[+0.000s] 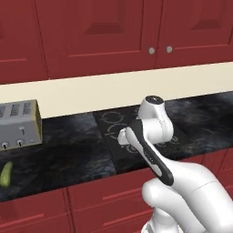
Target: Place the two vegetables and bowl onto the tray for setting up a vegetable dip station.
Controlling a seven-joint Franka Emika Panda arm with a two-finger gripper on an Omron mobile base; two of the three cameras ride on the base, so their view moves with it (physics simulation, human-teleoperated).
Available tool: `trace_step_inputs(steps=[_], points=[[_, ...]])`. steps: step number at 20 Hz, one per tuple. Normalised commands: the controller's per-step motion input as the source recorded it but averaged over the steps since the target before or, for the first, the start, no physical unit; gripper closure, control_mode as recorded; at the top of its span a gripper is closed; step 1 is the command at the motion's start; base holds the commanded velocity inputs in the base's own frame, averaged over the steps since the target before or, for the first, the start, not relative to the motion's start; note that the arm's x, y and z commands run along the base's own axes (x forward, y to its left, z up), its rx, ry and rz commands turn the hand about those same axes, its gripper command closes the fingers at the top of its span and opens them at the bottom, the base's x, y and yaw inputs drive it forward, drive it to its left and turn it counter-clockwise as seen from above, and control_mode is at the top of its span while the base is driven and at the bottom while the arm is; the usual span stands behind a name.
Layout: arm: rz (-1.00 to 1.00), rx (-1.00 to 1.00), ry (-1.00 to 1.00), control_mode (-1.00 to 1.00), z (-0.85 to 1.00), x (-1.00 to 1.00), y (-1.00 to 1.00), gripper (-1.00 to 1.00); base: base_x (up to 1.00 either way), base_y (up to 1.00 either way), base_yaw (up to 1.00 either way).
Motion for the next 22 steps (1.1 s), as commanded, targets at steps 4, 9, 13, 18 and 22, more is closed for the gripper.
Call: trace_step_inputs(steps=[4,9,13,18,22], points=[[0.0,0.0,0.0,1.0,0.0,0.0,0.0,1.0,0.09,0.7,-0.1],[0.0,0.0,0.0,1.0,0.0,0.0,0.0,1.0,0.1,0.69,-0.12],[0.0,0.0,0.0,1.0,0.0,0.0,0.0,1.0,0.1,0.68,-0.12],[0.0,0.0,0.0,1.0,0.0,0.0,0.0,1.0,0.1,0.69,-0.1],[0.0,0.0,0.0,1.0,0.0,0.0,0.0,1.0,0.09,0.72,-0.05]])
